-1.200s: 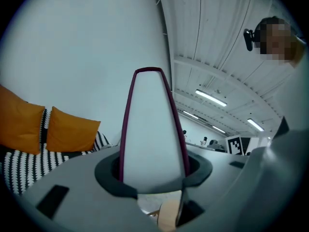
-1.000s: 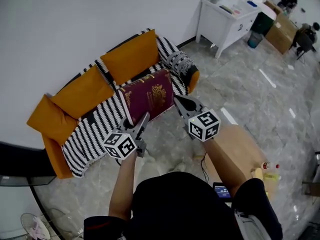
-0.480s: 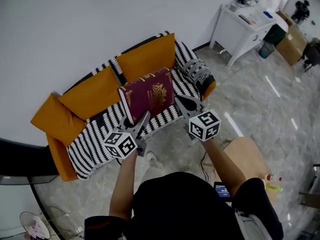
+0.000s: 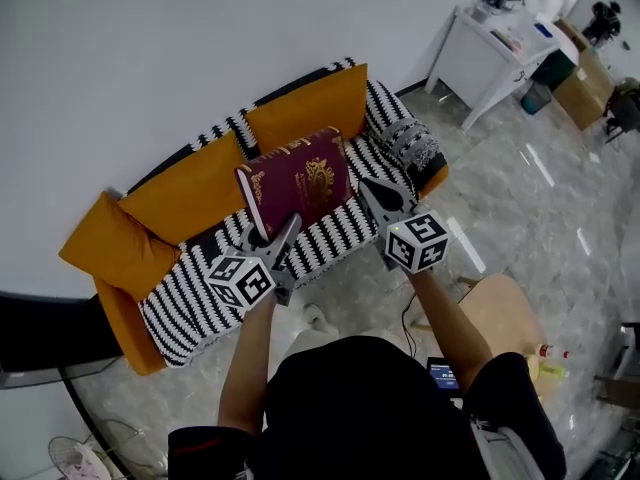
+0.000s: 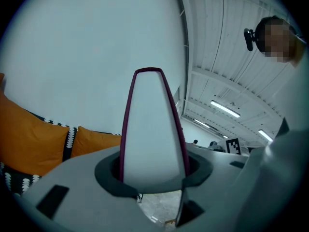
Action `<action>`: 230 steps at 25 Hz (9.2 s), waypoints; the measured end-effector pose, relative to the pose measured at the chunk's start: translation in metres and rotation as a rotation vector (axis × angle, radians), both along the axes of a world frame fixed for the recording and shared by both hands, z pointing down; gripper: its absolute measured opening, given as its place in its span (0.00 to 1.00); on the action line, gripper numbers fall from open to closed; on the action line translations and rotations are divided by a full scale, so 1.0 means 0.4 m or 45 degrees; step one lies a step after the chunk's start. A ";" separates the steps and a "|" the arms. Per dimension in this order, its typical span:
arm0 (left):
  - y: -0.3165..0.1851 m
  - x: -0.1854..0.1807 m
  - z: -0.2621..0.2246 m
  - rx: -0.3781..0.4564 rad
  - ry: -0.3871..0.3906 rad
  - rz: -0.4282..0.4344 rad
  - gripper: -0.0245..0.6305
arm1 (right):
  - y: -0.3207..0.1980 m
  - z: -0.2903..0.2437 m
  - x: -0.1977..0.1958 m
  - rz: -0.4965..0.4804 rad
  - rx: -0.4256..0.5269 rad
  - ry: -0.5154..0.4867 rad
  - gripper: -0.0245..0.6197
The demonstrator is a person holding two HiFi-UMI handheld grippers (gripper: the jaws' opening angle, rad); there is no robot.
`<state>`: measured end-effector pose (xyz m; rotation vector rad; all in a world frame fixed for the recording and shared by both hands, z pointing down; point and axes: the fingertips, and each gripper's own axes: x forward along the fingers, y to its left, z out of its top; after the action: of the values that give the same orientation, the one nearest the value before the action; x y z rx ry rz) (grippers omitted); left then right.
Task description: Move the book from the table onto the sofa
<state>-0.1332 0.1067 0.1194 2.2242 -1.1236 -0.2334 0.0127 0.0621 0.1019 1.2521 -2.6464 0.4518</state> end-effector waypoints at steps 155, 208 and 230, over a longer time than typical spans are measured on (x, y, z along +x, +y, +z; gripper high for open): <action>-0.275 0.102 0.972 -0.477 -0.487 0.064 0.09 | -0.296 0.930 -0.076 -0.139 -0.554 0.084 0.07; -0.014 0.051 -0.024 0.185 -0.422 0.198 0.06 | 0.065 0.018 -0.188 -0.142 0.043 0.078 0.07; 0.003 0.276 -0.183 0.314 -0.472 0.133 0.06 | 0.080 -0.183 0.025 -0.184 0.220 0.046 0.06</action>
<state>-0.0227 0.1081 0.0461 2.6120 -1.2162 0.0954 0.0227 0.0940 0.0288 1.0909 -2.7699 0.1799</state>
